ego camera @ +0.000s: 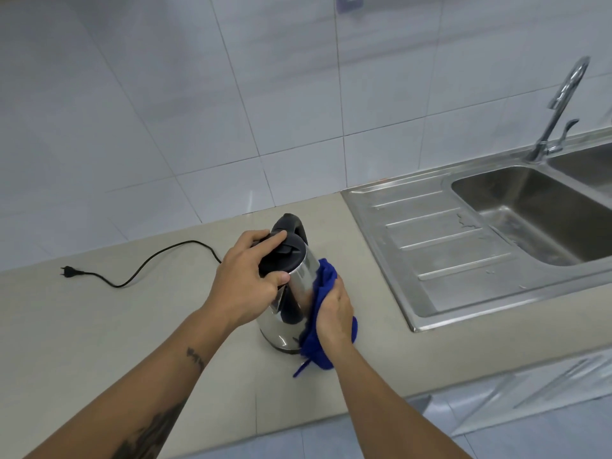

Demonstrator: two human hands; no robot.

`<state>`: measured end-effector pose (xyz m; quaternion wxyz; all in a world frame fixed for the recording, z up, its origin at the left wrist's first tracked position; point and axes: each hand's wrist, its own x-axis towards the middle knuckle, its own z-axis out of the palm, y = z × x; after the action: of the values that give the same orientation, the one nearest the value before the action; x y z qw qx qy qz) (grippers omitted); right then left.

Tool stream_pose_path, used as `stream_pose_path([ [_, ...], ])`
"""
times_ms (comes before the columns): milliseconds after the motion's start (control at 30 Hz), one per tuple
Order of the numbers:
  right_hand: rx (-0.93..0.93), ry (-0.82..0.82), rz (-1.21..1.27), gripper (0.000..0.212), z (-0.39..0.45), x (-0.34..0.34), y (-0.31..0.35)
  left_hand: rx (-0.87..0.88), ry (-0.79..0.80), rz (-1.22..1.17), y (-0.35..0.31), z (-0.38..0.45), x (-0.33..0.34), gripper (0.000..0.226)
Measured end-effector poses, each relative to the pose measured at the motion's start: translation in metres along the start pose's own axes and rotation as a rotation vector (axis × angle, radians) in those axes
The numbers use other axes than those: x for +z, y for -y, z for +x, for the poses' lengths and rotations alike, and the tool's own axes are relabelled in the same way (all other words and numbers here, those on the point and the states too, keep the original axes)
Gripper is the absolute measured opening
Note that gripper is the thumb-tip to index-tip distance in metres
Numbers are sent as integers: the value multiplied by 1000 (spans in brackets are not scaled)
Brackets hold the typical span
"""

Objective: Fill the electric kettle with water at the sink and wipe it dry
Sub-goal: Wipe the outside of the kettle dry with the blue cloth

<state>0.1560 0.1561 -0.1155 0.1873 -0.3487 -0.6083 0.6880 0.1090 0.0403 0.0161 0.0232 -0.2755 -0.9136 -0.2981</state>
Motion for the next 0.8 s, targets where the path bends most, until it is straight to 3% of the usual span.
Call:
stream_pose_path([
  [133,-401,39,-86,72,-35,3,4,-77,-62,-43,-10,-2,7,62],
  [267,-571,181,-350,99,-46,-19,-12,-145,-114,10,-28,-5,20,61],
  [400,-537,295,-474,106,-32,-41,-7,-197,-90,133,-40,-5,29,62],
  [567,-509,320,-482,105,-28,-52,7,-174,18,265,-51,-4,23,58],
  [800,-406,336,-399,100,-17,-60,15,173,306,352,-7,10,-22,79],
])
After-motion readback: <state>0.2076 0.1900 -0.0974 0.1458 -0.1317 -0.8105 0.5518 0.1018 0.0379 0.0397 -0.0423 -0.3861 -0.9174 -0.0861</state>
